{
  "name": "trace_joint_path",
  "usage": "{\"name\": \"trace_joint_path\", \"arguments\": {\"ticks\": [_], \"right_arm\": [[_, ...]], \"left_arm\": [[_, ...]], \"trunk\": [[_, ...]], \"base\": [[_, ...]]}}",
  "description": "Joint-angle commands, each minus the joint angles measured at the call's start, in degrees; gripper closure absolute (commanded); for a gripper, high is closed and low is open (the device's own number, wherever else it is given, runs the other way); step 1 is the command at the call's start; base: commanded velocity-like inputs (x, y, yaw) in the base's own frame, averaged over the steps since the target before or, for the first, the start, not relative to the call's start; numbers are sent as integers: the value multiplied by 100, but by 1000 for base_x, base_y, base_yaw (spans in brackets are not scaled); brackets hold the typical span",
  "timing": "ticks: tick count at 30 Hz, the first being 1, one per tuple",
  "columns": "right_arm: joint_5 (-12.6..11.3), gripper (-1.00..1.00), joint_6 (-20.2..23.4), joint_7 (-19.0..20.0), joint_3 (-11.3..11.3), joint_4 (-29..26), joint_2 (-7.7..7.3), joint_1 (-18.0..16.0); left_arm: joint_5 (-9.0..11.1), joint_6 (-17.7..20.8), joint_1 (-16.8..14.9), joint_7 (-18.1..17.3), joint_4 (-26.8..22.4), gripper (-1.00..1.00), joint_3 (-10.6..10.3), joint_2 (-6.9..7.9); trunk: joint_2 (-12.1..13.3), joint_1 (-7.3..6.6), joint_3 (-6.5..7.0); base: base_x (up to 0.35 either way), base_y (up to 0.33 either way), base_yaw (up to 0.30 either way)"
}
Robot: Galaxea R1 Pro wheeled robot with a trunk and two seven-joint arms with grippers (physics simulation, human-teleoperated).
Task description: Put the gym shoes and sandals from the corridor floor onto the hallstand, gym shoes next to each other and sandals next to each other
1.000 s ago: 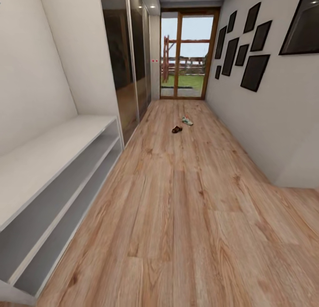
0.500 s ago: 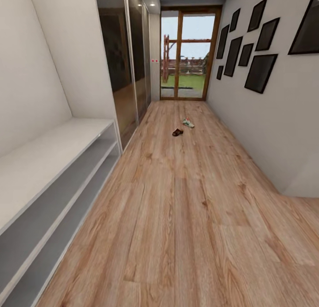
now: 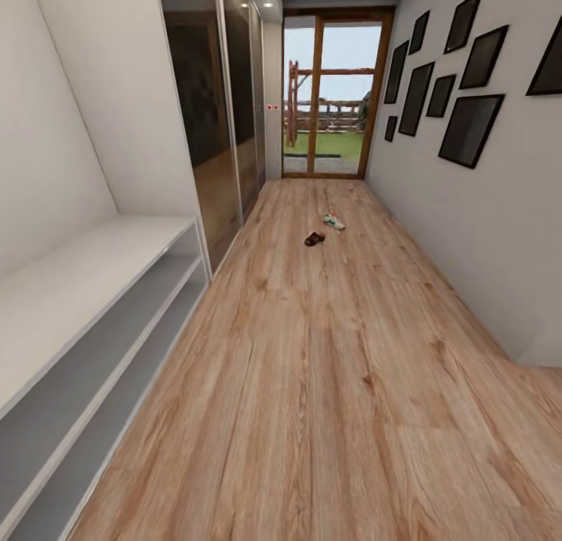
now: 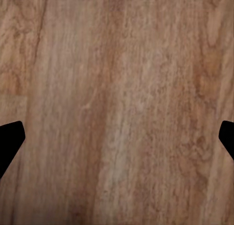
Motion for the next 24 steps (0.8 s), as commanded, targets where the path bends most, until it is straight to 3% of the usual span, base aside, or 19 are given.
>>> {"name": "trace_joint_path", "arguments": {"ticks": [1, 24], "right_arm": [[-61, -100, -18, 25, 45, 7, -2, -4], [-61, -100, -18, 25, 46, 7, -2, -4]], "left_arm": [[-60, -30, -8, -28, -3, -100, 39, -3], [-60, -30, -8, -36, -4, -100, 40, -8]], "trunk": [[-2, 2, -5], [-2, 2, -5]], "base": [[337, 0, 0], [337, 0, 0]]}}
